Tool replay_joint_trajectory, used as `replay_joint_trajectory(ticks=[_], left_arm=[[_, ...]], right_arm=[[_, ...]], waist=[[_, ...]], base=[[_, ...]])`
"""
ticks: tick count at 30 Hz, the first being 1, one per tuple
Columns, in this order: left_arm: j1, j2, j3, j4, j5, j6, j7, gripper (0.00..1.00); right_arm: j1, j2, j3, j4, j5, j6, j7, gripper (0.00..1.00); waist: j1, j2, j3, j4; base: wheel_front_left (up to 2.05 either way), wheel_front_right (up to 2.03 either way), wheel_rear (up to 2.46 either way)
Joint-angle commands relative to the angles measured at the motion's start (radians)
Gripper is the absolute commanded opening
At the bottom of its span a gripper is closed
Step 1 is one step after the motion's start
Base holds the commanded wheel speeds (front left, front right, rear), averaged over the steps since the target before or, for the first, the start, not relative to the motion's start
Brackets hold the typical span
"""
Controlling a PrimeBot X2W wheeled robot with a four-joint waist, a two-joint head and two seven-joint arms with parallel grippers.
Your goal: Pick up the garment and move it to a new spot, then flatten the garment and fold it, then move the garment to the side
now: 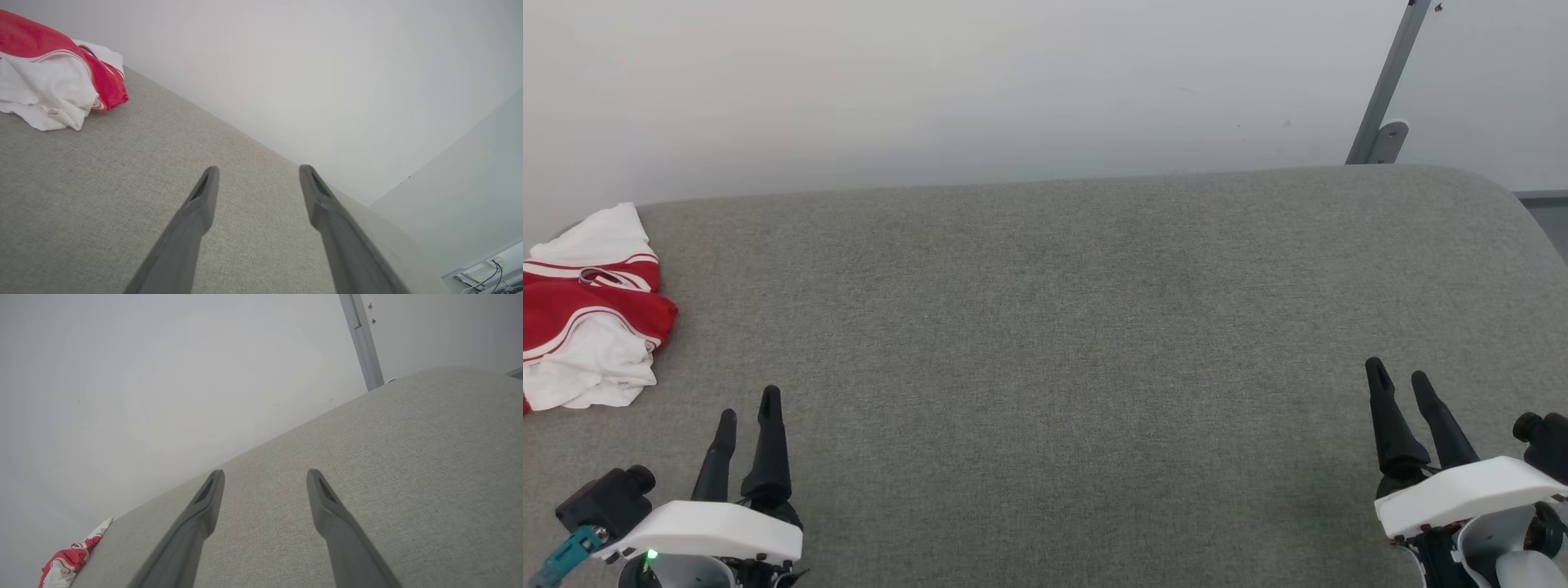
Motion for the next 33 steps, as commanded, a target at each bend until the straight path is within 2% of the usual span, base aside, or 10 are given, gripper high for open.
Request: replay_joint_trajectory(ticks=[1,33], left_arm=[[-0.005,0.01,-0.003,-0.006,0.032,-0.006,-0.014,1.0],[0.005,0.071,-0.06,-0.005,0.247,-0.007,-0.086,1.0]], right_arm=[[-0.003,-0.01,0.007,-0.017,-0.028,0.0,-0.013,1.0],[0.016,-0.033,0.033,-0.044,-0.297,0.0,-0.079,1.0]], waist=[[0.0,0.0,0.0,0.0],[0.0,0.0,-0.005,-0.001]], base=[[0.0,0.0,0.0],[0.0,0.0,0.0]])
